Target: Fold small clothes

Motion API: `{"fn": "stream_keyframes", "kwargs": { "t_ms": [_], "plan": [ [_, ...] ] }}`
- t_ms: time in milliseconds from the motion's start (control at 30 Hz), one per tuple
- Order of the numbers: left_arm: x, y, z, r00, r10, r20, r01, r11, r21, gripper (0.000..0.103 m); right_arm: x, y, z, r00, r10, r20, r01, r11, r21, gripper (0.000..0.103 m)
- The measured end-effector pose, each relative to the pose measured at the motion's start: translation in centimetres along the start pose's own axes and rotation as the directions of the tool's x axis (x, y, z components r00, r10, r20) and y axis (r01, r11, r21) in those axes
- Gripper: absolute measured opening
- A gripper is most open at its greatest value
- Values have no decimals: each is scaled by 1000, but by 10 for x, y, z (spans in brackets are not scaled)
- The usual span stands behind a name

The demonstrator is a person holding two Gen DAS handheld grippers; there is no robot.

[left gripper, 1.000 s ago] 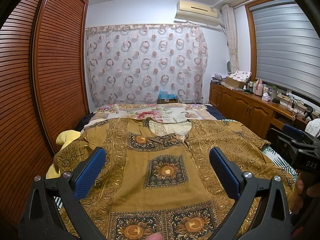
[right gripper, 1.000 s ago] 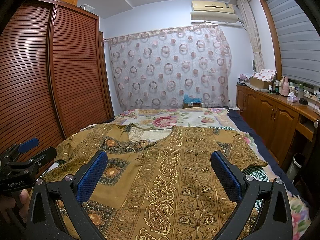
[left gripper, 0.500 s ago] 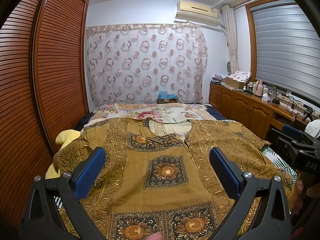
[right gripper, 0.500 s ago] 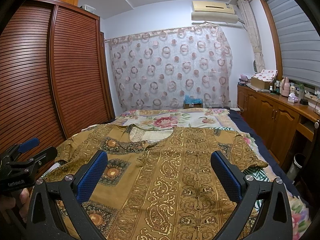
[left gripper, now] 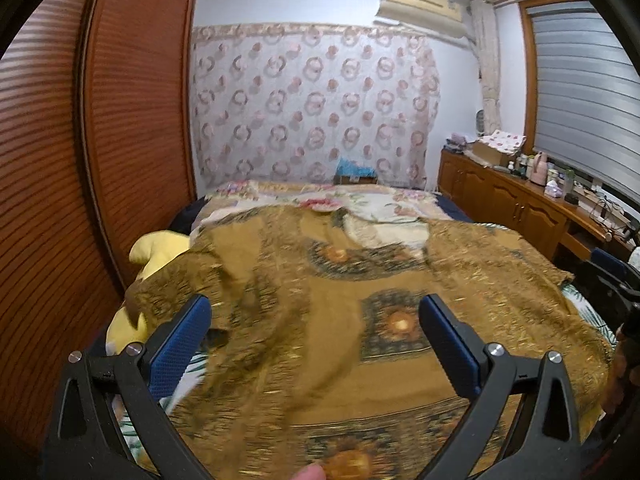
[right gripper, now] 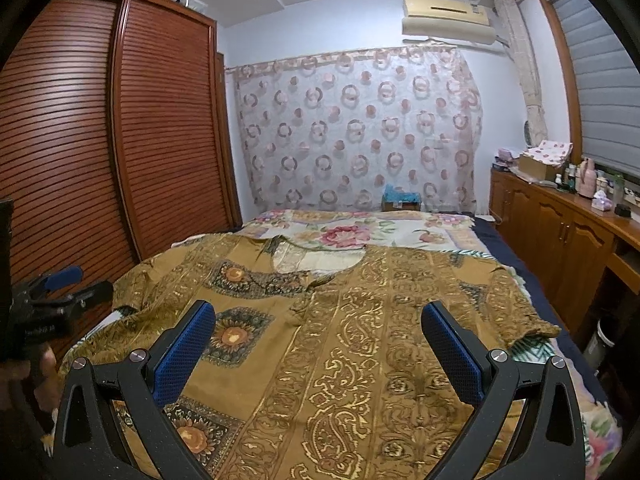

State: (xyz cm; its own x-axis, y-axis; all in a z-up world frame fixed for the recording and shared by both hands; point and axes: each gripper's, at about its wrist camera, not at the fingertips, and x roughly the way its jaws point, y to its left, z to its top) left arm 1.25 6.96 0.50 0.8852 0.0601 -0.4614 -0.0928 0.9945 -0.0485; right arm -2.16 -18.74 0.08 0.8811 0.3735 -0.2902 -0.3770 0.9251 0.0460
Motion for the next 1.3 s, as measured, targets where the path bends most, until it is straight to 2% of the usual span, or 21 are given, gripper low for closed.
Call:
{"fn": "stream_keyframes", "kwargs": {
  "t_ms": [233,500,800,967,1033,1200,1267,1300],
  "plan": [
    [23,44,-7,997,63,-46,-63,998,3,103,28,-4,0,996,61,-63,-61,998,-2,103],
    [45,97,-15,994,33,-105,-41,996,-77,101,53,-3,8,983,128,-136,-130,992,-7,102],
    [85,141,-24,977,30,-209,-58,990,-131,86,86,24,16,935,244,-256,-262,964,-38,100],
    [122,172,-29,950,-2,-312,-55,984,-172,85,93,34,17,905,284,-316,-318,946,-59,100],
    [133,183,-31,940,-39,-340,-32,979,-201,85,88,35,15,898,297,-326,-335,940,-65,100],
    [161,201,-41,898,-131,-419,4,957,-290,85,78,28,18,893,304,-332,-350,933,-87,100],
    [166,203,-44,888,-162,-431,24,951,-308,75,73,22,20,895,301,-330,-348,933,-94,100],
    [166,203,-45,885,-170,-434,29,950,-311,67,72,22,20,896,300,-329,-347,933,-97,100]
  ]
}}
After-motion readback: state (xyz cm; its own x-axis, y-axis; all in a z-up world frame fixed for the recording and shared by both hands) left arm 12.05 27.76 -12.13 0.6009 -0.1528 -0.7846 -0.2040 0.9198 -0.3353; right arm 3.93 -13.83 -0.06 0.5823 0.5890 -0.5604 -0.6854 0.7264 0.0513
